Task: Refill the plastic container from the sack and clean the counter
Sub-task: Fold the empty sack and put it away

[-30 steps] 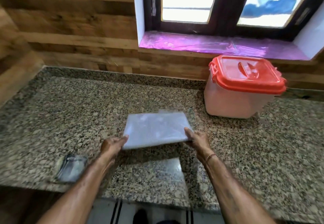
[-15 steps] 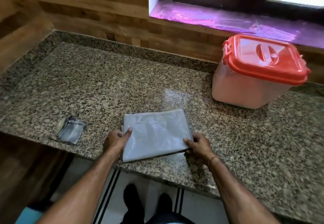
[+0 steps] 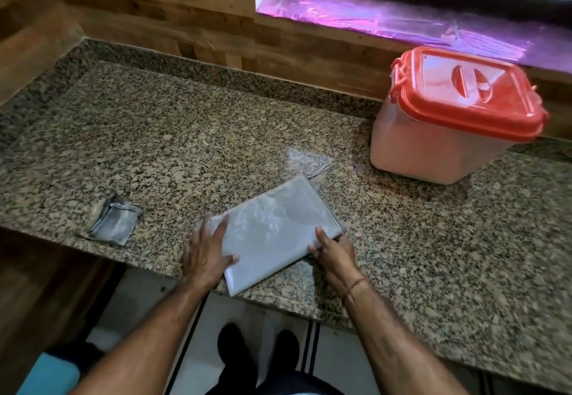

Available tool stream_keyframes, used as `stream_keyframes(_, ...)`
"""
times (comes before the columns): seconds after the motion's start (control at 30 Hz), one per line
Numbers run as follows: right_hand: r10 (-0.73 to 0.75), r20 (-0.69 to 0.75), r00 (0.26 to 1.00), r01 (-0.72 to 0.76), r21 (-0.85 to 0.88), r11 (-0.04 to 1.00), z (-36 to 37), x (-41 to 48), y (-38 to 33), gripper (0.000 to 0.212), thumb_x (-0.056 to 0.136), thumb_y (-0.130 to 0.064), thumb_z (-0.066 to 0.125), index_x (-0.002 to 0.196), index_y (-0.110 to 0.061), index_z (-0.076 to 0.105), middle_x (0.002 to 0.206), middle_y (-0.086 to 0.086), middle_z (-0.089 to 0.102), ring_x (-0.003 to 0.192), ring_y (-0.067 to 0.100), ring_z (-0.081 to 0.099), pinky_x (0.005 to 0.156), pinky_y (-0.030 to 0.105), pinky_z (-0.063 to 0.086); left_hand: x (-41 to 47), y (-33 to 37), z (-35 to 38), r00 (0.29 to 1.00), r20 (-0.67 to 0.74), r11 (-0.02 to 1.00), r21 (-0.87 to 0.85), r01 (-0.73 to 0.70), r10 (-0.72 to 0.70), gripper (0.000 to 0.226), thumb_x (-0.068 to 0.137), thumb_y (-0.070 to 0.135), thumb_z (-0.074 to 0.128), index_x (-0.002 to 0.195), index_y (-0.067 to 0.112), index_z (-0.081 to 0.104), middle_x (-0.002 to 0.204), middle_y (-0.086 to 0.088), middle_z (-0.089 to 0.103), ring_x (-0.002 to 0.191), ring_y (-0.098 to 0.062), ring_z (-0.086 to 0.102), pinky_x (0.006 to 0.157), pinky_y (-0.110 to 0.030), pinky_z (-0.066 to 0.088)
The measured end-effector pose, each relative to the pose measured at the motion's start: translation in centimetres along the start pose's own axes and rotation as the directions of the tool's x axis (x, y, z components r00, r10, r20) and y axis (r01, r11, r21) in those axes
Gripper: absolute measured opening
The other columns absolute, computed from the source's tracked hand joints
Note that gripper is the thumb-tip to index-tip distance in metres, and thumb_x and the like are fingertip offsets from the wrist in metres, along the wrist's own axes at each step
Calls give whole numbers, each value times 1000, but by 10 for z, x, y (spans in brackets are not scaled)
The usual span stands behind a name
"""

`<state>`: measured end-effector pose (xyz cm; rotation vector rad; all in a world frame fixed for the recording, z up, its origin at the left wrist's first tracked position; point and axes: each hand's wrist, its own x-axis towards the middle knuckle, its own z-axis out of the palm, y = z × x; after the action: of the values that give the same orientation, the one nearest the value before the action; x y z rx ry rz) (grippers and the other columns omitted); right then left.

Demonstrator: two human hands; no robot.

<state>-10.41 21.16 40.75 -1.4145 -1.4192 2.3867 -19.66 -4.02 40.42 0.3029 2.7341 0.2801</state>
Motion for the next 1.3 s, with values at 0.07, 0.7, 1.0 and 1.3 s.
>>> stream_keyframes(0.07, 54, 73, 996, -50, -56, 997, 9, -10, 13, 23, 99, -14, 63, 118, -1, 62, 112, 14, 73, 98, 30, 71, 82, 46, 62, 1, 2, 0, 1000, 9, 998, 56, -18, 17, 102, 78, 67, 70, 159, 34, 17, 162, -13, 23, 147, -32, 25, 116, -54, 26)
stream_keyframes(0.7, 78, 276, 958, 15, -321, 947, 11, -16, -45, 13, 106, -15, 50, 104, -6, 60, 91, 9, 67, 56, 10, 57, 43, 18, 48, 32, 38, -51, 874, 471, 461, -753, 469, -119, 40, 92, 36, 70, 116, 5, 64, 71, 0, 59, 51, -10, 46, 44, -25, 42)
stream_keyframes(1.0, 4, 256, 967, 40, -165, 986, 60, -26, -49, 24, 99, -30, 63, 92, -7, 65, 66, 6, 70, 47, 10, 68, 44, 17, 55, -3, 12, -90, 926, 346, 103, -926, 363, -150, 20, 88, 23, 76, 94, 6, 66, 65, -17, 73, 42, -12, 65, 40, -18, 53)
stream_keyframes(1.3, -162, 346, 924, 245, -211, 946, 145, -87, 4, 42, 93, -34, 71, 97, 8, 68, 97, 25, 72, 81, 27, 70, 71, 38, 64, -73, -72, -93, 897, 20, 18, -999, 31, -442, 28, 88, 34, 78, 84, 7, 73, 72, -4, 76, 61, -17, 68, 56, -22, 52)
